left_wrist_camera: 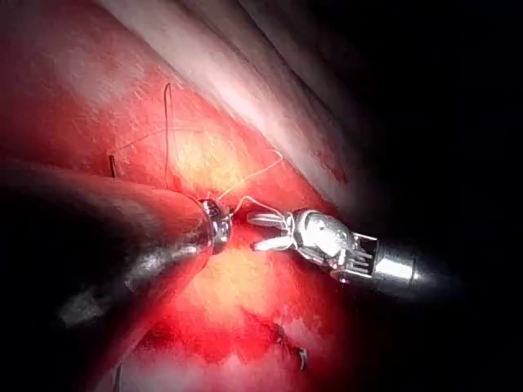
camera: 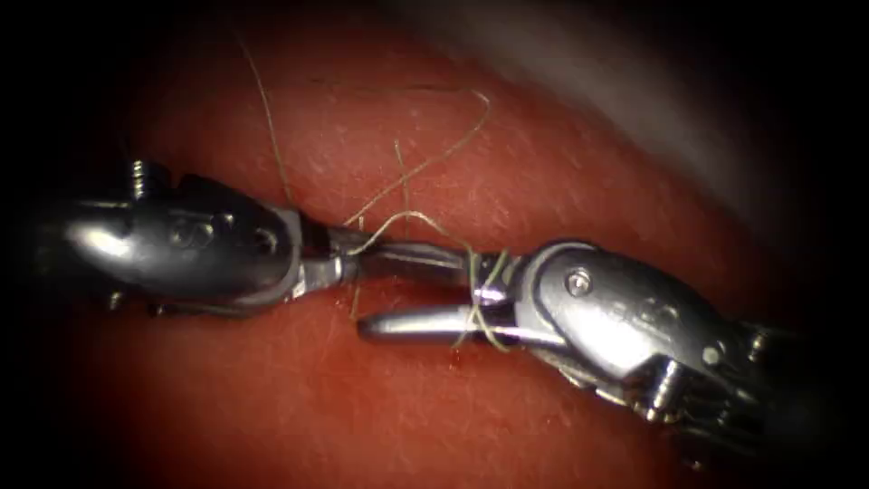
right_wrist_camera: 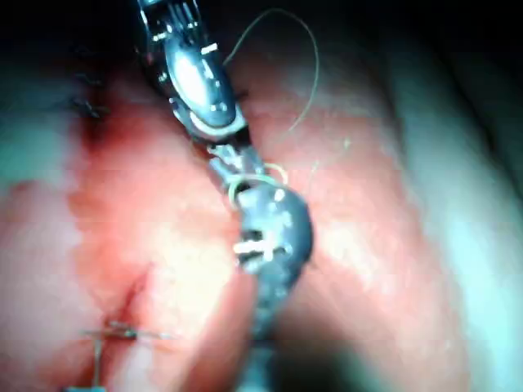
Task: Wound Closure
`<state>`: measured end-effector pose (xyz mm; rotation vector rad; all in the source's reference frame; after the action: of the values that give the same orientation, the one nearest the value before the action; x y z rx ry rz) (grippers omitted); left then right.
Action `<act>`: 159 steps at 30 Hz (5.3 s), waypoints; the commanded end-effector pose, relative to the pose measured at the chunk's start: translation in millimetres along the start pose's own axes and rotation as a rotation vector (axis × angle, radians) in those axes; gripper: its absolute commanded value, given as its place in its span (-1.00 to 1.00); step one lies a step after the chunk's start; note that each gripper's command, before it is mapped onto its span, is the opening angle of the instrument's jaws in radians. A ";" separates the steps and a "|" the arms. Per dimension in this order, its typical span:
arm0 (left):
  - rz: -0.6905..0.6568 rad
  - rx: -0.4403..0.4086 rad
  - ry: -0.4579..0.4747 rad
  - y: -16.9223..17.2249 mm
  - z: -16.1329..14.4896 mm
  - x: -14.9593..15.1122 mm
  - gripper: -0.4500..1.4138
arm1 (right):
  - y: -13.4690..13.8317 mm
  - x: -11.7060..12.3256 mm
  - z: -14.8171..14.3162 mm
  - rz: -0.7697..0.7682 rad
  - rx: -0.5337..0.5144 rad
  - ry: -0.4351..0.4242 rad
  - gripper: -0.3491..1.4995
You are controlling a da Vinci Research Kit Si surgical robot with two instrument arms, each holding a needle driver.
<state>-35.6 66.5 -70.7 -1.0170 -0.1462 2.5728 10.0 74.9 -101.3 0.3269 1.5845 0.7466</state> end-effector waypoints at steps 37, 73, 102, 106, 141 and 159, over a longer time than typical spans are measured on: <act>0.029 0.079 -0.163 3.5 -2.0 0.1 -0.89 | 1.9 -1.1 -1.3 0.131 -0.230 -0.034 -0.40; 0.054 0.016 -0.127 -0.9 -2.9 8.0 -0.89 | -2.2 -5.3 2.8 0.032 -0.051 -0.384 0.54; 0.094 -0.007 -0.127 -0.5 2.9 -0.1 -0.89 | -1.5 -1.9 3.0 0.167 0.046 0.069 0.20; 0.097 -0.005 -0.128 0.7 2.3 -0.2 -0.89 | 0.7 -1.6 1.0 0.186 -0.053 0.135 0.14; 0.076 0.035 -0.166 5.7 -1.0 1.1 -0.89 | 4.1 -3.4 -0.6 0.239 -0.281 -0.037 -0.02; 0.078 0.031 -0.178 4.9 -0.5 0.3 -0.89 | 5.2 -3.3 2.3 0.208 -0.480 -0.060 -0.02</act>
<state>-36.5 62.4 -72.9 -0.7959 -0.1116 2.7274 11.0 77.2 -95.8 0.1534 1.2710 1.2398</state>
